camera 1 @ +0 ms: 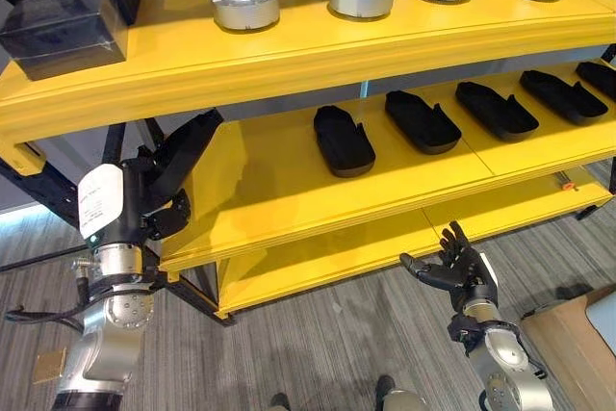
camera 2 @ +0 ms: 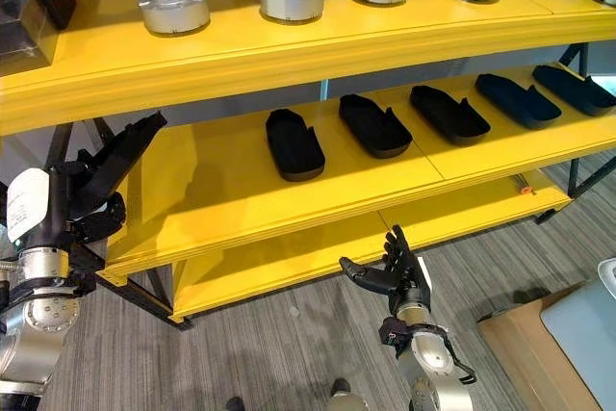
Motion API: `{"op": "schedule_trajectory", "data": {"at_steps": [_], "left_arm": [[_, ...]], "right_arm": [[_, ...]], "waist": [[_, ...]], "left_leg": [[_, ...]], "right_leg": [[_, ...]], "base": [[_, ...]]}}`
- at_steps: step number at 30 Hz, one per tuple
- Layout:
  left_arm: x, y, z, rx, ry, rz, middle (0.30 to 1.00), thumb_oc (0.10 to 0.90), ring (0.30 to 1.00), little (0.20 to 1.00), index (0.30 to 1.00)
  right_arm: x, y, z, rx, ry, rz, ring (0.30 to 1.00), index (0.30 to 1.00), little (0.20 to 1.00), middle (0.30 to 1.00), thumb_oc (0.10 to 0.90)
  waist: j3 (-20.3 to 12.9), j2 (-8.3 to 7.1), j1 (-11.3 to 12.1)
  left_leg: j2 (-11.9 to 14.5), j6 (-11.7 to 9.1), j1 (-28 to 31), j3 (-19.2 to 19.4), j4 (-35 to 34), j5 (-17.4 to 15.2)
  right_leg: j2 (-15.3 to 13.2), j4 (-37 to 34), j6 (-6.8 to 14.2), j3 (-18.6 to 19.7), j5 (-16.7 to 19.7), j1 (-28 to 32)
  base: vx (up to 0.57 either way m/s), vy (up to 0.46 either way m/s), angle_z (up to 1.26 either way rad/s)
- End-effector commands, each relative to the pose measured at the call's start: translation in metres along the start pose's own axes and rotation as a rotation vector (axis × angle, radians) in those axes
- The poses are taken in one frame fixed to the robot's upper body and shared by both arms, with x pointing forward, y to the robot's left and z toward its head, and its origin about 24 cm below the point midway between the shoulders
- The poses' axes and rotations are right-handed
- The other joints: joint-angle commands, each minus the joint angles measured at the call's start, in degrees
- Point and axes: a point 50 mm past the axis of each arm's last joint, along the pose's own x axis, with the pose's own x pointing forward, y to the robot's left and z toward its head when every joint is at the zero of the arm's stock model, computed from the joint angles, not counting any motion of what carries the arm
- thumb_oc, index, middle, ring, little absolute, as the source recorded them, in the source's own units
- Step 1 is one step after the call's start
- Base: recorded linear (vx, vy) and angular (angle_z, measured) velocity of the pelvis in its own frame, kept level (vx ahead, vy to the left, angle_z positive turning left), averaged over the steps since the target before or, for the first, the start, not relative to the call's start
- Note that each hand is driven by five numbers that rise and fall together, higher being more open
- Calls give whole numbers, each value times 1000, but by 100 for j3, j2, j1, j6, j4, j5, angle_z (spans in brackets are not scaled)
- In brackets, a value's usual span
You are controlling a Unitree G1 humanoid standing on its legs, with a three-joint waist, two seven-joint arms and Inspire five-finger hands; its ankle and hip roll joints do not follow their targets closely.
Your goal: Move parts from the plastic box to the shelf.
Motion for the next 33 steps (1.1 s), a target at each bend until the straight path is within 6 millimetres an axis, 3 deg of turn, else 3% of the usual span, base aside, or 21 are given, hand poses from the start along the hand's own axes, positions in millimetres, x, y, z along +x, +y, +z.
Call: {"op": "schedule_trajectory", "data": {"at_steps": [1, 4, 16, 17, 26, 33], "left_arm": [[51, 52, 48, 64, -211, 326, 300, 400, 300, 300, 300], [65, 43, 51, 119, -181, 309, 300, 400, 300, 300, 300], [95, 38, 61, 218, -147, 309, 300, 400, 300, 300, 300], [106, 38, 60, 263, -117, 297, 300, 400, 300, 300, 300], [123, 55, 44, 326, -13, 324, 300, 400, 300, 300, 300], [125, 56, 24, 328, 85, 309, 300, 400, 300, 300, 300]], "right_arm": [[9, 14, 50, 36, -246, 71, 1000, 1000, 1000, 1000, 900], [9, 18, 47, 25, -224, 91, 1000, 1000, 1000, 1000, 900], [6, 23, 40, 29, -189, 120, 1000, 1000, 1000, 1000, 900], [5, 23, 37, 22, -175, 127, 1000, 1000, 1000, 1000, 900], [3, 21, 34, 10, -157, 136, 1000, 1000, 1000, 1000, 900], [3, 21, 33, 6, -152, 147, 1000, 1000, 1000, 1000, 900]], "waist": [[-13, -38, -145], [39, -31, -239], [125, -4, -389], [155, 2, -447], [254, -24, -486], [310, -52, -495]], "left_leg": [[447, -98, -64, 132, 602, -407], [461, -114, -135, 134, 678, -408], [538, -167, -344, 162, 768, -340], [562, -186, -389, 162, 789, -321], [661, -233, -565, 163, 913, -294], [671, -250, -667, 157, 935, -253]], "right_leg": [[-449, 28, 406, 234, -695, 518], [-449, 126, 398, 266, -720, 418], [-394, 311, 370, 382, -748, 67], [-368, 342, 365, 420, -745, -13], [-291, 513, 356, 524, -759, -289], [-242, 561, 337, 566, -728, -426]], "base": [[-2, -3, -5], [-7, -5, -5], [-26, -13, -5], [-61, -27, -4], [-46, -28, -8], [-23, -14, -1]]}}
